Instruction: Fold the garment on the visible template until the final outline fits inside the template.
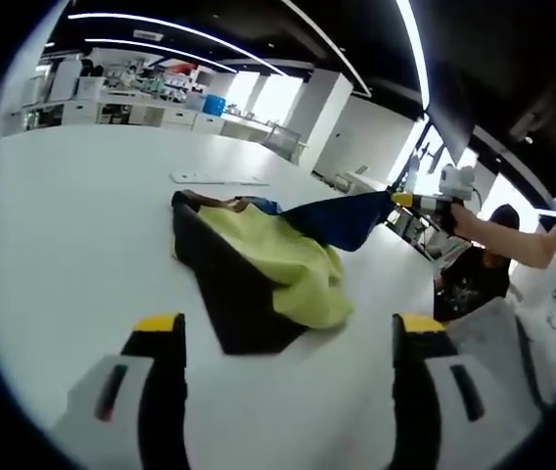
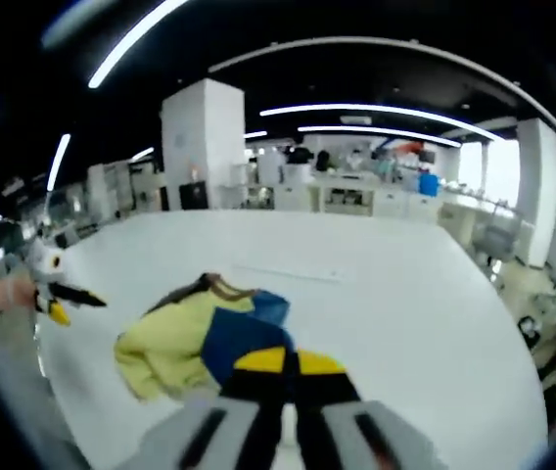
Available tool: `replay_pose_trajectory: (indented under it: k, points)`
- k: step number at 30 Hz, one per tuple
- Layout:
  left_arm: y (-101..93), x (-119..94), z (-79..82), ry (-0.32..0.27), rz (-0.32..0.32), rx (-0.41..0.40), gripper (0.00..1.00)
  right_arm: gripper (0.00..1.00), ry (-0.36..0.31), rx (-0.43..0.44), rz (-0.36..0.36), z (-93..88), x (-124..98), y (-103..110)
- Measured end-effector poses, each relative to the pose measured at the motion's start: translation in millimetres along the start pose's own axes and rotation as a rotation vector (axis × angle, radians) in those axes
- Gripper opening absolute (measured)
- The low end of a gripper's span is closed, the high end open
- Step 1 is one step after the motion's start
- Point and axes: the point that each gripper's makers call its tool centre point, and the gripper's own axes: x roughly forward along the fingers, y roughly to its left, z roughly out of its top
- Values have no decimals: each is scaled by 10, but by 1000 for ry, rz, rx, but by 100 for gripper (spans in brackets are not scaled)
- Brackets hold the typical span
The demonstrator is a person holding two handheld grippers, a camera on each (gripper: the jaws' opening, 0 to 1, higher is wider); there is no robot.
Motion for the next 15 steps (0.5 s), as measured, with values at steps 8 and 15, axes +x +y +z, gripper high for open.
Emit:
replay_pose_trajectory:
  k: [8, 15]
  points:
    - [15, 20, -18, 10, 0, -4, 84, 0, 52, 50, -67, -218, -60, -455]
    - [15, 52, -42, 20, 0, -9, 83, 0, 113, 72, -132, -447, -119, -772]
